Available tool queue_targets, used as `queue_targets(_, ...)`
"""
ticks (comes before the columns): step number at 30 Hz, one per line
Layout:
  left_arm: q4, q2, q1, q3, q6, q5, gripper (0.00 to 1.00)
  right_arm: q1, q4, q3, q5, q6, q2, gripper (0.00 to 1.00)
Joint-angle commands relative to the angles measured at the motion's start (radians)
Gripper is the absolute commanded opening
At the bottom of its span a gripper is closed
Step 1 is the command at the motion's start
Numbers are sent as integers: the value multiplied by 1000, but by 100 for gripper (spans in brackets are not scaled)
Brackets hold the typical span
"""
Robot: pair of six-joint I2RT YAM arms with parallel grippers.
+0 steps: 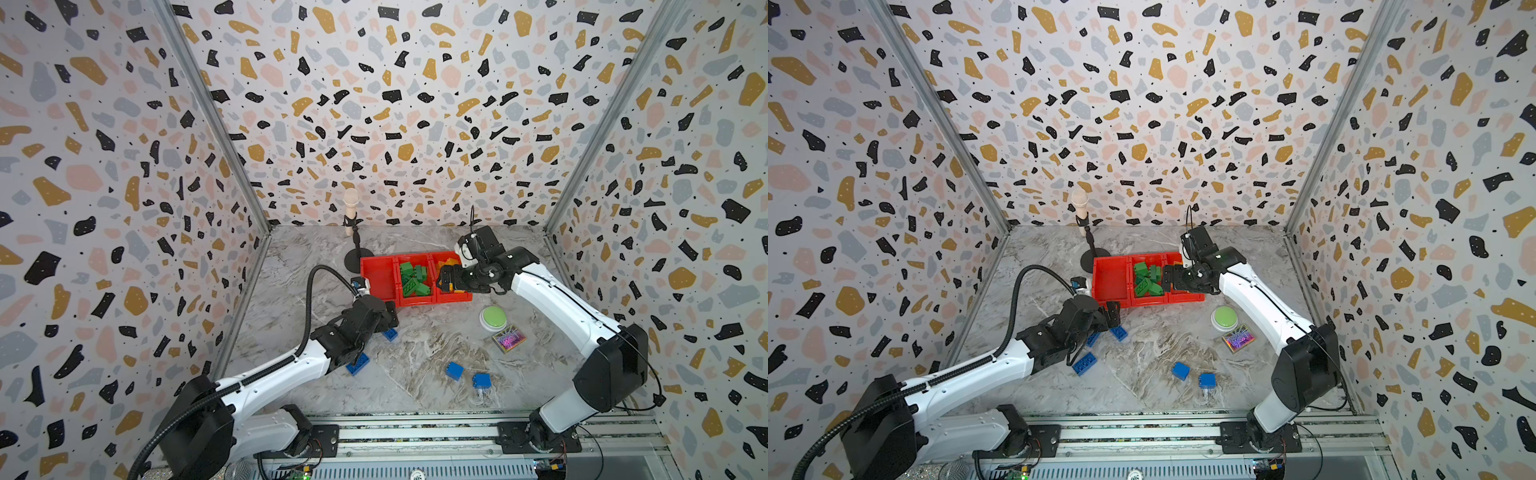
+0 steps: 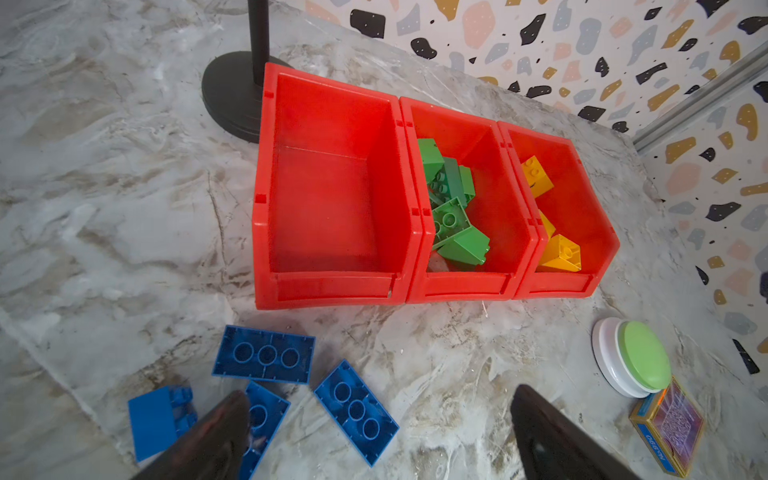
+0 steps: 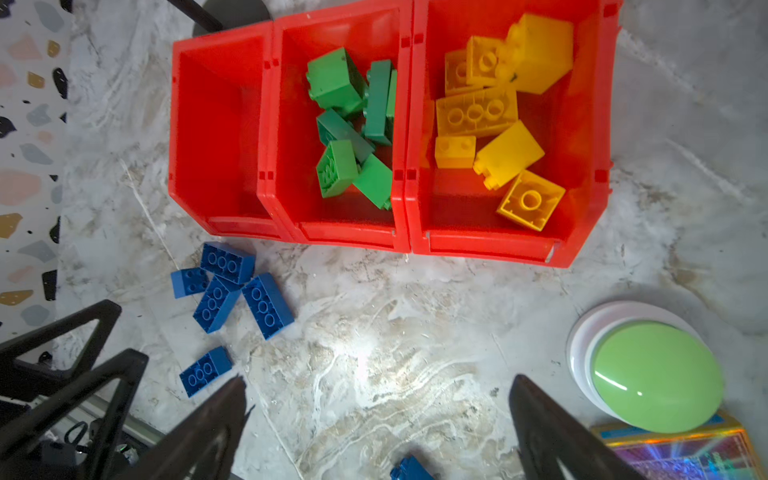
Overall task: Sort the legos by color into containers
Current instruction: 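Lower the left gripper onto the small blue brick and grasp it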
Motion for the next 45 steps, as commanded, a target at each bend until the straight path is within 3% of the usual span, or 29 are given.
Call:
queue_targets(1, -89, 39, -1, 35, -63, -64, 100, -1, 17, -34, 23, 3, -77, 99)
queue_targets(7, -256, 105, 3, 60, -93, -103, 100, -32, 28, -78, -18, -27, -104, 99)
queue_targets(14, -278, 57, 51, -7, -160, -154, 100, -70, 30, -87, -54, -61, -107, 99)
queue_targets(18, -261, 56, 118, -45, -151, -126, 98, -86, 27, -90, -68, -76, -107, 99)
queue_targets(32, -210, 176, 208, -36, -63, -63, 77, -115, 10, -95, -79, -77, -128, 99)
queue_targets(42, -186, 238, 271, -28, 6, -27, 69, -117, 22, -115, -87, -44, -136, 99)
queue_targets(45, -174, 255, 289, -29, 24, -18, 60, -117, 26, -118, -90, -31, -140, 99)
